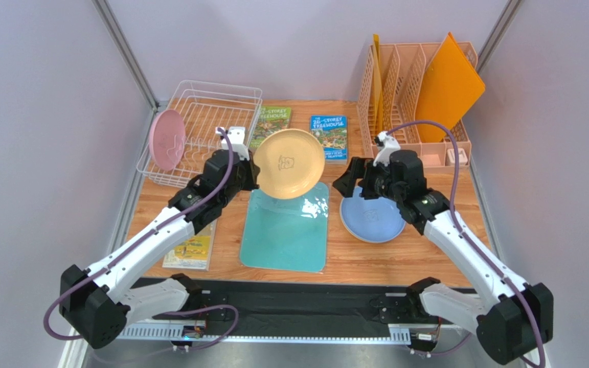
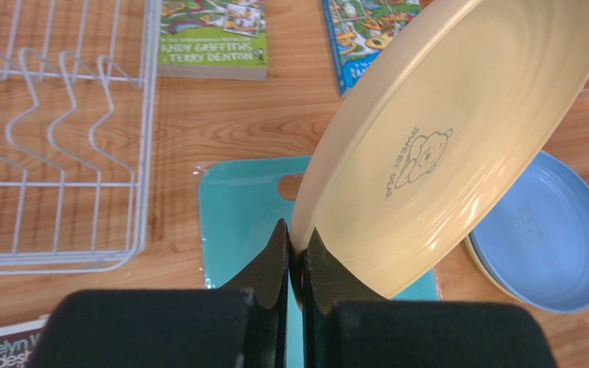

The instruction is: Unload the plates from the dish rack

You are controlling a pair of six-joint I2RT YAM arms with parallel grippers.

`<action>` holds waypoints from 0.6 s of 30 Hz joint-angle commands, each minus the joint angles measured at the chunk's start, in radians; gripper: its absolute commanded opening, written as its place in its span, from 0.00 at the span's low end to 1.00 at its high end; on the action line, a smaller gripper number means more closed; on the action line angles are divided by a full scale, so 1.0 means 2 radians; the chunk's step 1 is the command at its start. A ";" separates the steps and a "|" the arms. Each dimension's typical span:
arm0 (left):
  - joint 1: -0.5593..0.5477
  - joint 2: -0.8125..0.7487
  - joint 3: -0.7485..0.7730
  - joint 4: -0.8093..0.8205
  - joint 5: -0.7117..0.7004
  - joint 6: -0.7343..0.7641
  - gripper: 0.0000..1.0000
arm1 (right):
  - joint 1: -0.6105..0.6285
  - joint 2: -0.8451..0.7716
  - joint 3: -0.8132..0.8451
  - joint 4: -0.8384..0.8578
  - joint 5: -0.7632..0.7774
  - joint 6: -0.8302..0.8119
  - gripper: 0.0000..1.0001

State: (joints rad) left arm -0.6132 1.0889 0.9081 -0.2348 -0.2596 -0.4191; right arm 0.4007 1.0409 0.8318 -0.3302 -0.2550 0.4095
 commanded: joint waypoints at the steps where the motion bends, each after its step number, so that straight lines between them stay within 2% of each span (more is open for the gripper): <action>1: -0.037 0.013 0.015 0.010 0.013 -0.024 0.00 | 0.013 0.029 0.030 0.056 0.015 -0.013 0.98; 6: -0.069 0.037 0.029 0.010 0.009 -0.026 0.00 | 0.017 0.059 0.034 0.071 0.013 -0.015 0.96; 8: -0.075 0.046 0.035 0.010 0.010 -0.026 0.00 | 0.018 0.066 0.033 0.075 0.016 -0.015 0.92; 9: -0.079 0.047 0.036 0.012 0.009 -0.024 0.00 | 0.018 0.069 0.034 0.072 0.022 -0.014 0.89; 10: -0.081 0.045 0.035 0.017 0.008 -0.023 0.00 | 0.017 0.077 0.034 0.071 0.022 -0.014 0.81; 12: -0.084 0.042 0.033 0.024 0.013 -0.022 0.00 | 0.018 0.082 0.030 0.071 0.022 -0.015 0.74; 13: -0.084 0.041 0.033 0.025 0.015 -0.022 0.00 | 0.017 0.087 0.027 0.072 0.022 -0.012 0.66; 17: -0.085 0.036 0.031 0.039 0.045 -0.018 0.00 | 0.017 0.092 0.017 0.083 0.010 -0.013 0.61; 18: -0.086 0.035 0.029 0.046 0.050 -0.017 0.00 | 0.018 0.092 0.015 0.083 0.010 -0.013 0.53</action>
State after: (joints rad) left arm -0.7750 1.1915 0.9249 -0.2382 -0.2241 -0.4442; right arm 0.4309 1.2243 0.8574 -0.2264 -0.2291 0.3927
